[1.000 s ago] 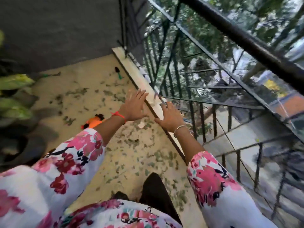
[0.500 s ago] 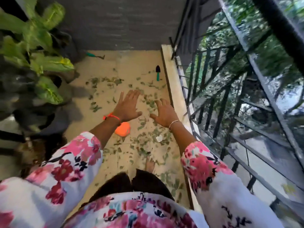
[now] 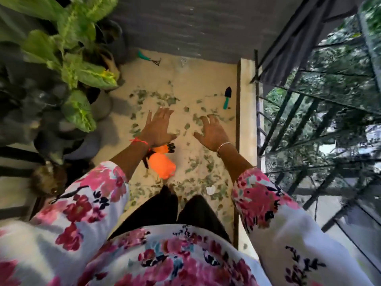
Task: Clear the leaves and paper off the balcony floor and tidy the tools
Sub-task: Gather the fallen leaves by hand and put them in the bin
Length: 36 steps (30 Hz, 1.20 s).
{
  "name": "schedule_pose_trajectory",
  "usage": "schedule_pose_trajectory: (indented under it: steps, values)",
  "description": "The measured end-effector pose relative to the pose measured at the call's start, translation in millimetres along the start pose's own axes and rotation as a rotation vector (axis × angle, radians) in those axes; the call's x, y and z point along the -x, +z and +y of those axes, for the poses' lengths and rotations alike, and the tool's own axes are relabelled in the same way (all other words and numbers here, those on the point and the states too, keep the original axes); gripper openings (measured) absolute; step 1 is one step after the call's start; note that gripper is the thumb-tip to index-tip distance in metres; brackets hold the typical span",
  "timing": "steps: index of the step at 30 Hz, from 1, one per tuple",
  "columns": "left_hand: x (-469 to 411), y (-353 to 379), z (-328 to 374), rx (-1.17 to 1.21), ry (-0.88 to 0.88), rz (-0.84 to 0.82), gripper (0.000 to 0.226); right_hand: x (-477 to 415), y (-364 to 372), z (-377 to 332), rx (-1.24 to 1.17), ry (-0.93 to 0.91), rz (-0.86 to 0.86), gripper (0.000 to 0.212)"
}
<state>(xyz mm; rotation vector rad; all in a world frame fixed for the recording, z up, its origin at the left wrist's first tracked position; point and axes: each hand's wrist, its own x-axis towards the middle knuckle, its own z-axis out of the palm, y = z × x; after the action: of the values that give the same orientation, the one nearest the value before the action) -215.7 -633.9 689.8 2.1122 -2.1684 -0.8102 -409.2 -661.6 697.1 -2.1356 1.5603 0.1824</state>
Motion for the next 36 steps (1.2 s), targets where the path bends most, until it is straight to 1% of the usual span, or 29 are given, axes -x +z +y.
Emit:
schedule_pose_trajectory:
  steps: [4,10,14,19,25,31,33,36]
  values:
    - [-34.5,-16.8,-23.7,0.055,-0.015,0.023,0.084,-46.6,-12.1,-4.7,-0.001,0.001,-0.018,0.064]
    - [-88.6,-31.5,-49.4,0.098,-0.083,0.075,0.081,-125.3,-26.0,1.5,0.002,-0.059,-0.052,0.066]
    - [-137.1,-38.2,-55.7,0.120,-0.138,0.058,0.080,-185.7,-42.4,11.2,0.017,-0.109,-0.057,0.064]
    - [-212.7,-47.2,-52.5,0.169,-0.259,0.023,0.080,-265.8,-64.4,38.1,0.043,-0.150,-0.188,0.065]
    - [-297.7,-56.7,-53.2,0.175,-0.351,-0.014,0.083,-361.4,-79.1,66.5,0.098,-0.247,-0.290,0.064]
    - [-368.7,-60.5,-92.9,0.221,-0.401,0.071,0.080,-460.4,-47.8,68.1,0.087,-0.301,-0.315,0.066]
    - [-391.7,-43.6,-118.2,0.233,-0.426,0.098,0.080,-494.1,-20.3,61.8,0.062,-0.313,-0.290,0.065]
    - [-419.4,-0.5,-153.7,0.259,-0.445,0.077,0.080,-533.9,26.1,58.1,-0.017,-0.316,-0.252,0.061]
